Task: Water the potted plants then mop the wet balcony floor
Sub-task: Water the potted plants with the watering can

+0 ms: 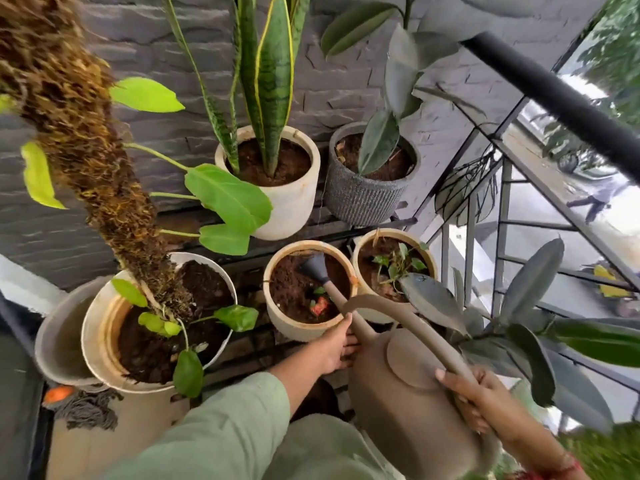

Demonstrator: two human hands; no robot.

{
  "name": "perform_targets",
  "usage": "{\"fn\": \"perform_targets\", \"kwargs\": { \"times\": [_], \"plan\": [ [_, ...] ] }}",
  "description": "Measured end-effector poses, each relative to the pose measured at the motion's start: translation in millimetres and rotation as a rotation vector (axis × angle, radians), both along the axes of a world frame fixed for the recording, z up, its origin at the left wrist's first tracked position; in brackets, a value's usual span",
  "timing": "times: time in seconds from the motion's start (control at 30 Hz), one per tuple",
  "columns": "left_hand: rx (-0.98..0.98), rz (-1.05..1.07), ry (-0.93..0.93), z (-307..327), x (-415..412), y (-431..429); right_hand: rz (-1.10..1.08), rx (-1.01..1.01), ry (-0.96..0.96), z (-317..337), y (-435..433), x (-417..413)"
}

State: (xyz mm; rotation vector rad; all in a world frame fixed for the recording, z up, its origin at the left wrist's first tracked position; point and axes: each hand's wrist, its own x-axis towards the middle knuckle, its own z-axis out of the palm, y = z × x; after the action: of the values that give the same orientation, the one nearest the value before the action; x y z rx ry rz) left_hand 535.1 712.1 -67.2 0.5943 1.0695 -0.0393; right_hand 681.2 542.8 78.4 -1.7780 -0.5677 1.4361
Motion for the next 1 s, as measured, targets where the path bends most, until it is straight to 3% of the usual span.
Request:
{"fn": "perform_targets", "kwargs": {
  "times": [0.33,0.67,1.0],
  "plan": [
    [0.109,-0.058,0.168,-2.1,10.3,19.9,-0.058,-0.013,0.066,-25.6,0.4,-12.7],
    [0.093,0.12,0.235,-28.3,-19.0,-44.1,0.12,-0.039,0.036,-32.8,-28.5,-16.2],
    [0.108,0.039,0.248,-17.3,15.8,-87.8,-0.004,-0.121,0.003,-17.9,-75.2,-4.4]
  ]
}}
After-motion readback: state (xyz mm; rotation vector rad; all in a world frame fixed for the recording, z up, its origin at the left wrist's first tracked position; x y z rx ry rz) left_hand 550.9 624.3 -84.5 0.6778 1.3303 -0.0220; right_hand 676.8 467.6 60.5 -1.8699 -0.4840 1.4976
